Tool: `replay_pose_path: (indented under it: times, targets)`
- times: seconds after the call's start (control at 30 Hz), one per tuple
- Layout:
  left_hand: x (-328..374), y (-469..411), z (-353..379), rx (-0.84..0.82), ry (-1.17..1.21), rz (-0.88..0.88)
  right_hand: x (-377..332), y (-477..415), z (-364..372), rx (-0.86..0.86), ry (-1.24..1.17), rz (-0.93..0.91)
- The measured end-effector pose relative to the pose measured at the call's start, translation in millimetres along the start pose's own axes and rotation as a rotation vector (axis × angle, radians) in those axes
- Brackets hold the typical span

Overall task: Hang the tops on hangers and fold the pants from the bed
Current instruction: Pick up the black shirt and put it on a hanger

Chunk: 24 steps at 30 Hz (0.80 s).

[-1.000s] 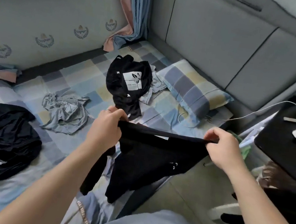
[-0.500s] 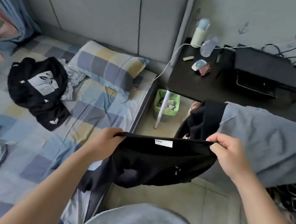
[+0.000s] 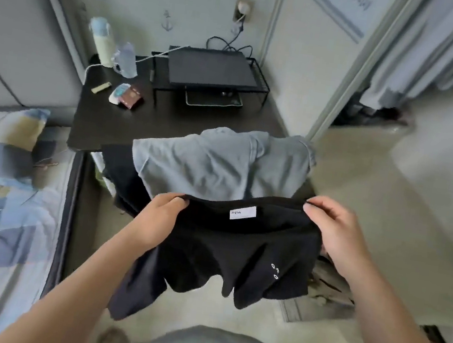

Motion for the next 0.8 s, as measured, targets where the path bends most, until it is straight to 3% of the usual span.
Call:
replay_pose_path:
  times: [0.43, 0.67, 0.8]
  targets:
    - [218, -116, 170, -0.349, -0.034, 0.286, -58, -43, -193, 0.593, 0.102, -0.110]
    - [363, -159, 241, -0.664, 0.013, 0.419, -129, -61, -283, 0.909, 0.211, -0.171]
    - [451, -176, 279, -0.750, 0.026, 0.519, -181, -74, -328, 1.030, 0.342, -0.182]
Point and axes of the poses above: each hand's wrist, its own y-axis away from the middle knuckle, its own z-axis out of the palm, x = y × z, the point moved 3 cm from there along -y, towards the middle knuckle, and after that the axes turned 3 degrees about -x, right-handed, at the moved point
